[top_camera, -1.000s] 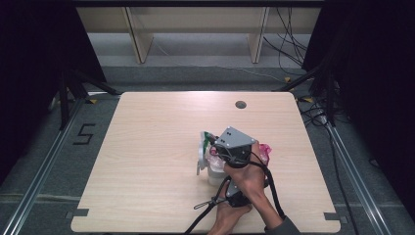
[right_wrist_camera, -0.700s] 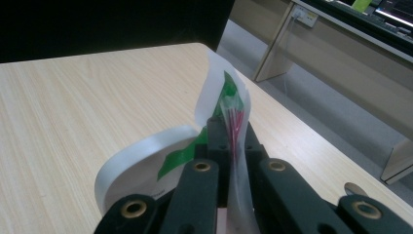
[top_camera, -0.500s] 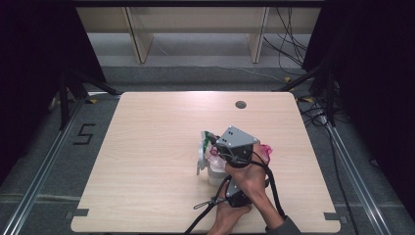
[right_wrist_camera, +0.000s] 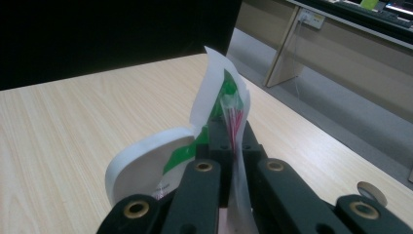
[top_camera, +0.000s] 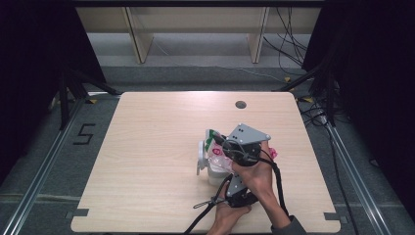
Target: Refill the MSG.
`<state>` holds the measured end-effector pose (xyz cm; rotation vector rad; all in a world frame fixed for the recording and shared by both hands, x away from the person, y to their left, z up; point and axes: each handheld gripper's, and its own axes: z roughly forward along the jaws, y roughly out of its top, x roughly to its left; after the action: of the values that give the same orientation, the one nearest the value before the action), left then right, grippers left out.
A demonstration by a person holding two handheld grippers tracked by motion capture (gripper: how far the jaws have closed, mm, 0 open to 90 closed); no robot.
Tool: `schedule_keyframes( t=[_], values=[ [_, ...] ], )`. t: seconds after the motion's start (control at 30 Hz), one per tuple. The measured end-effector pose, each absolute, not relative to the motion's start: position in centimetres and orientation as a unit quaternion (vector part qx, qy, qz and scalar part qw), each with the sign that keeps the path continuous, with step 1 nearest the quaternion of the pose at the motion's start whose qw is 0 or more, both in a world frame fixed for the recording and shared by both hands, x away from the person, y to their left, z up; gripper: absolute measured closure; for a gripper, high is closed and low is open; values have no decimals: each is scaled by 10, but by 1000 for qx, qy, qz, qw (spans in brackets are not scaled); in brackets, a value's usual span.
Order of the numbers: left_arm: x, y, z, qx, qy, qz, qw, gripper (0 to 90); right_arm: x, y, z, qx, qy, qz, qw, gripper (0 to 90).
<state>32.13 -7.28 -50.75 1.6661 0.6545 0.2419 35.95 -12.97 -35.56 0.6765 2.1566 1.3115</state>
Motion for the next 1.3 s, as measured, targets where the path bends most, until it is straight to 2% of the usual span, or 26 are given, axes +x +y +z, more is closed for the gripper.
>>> schedule_keyframes(
  t=[0.2,0.3,0.33,0.43,0.93,1.07,1.3],
  values=[
    [320,-73,-509,728,287,103,613,708,360,-139,-352,245,789,495,269,900],
    [321,-72,-510,731,283,99,613,695,360,-143,-352,248,791,500,250,900],
    [320,-75,-511,717,292,86,627,689,361,-147,-351,242,789,500,264,900],
    [318,-75,-511,720,293,83,624,670,357,-152,-351,262,785,506,244,900],
    [315,-76,-513,739,285,81,605,647,353,-193,-345,276,756,542,240,900],
    [315,-74,-513,740,279,81,607,638,350,-201,-344,291,747,558,214,900],
    [314,-72,-512,742,279,84,604,615,345,-212,-342,295,737,572,206,900]
  ],
)
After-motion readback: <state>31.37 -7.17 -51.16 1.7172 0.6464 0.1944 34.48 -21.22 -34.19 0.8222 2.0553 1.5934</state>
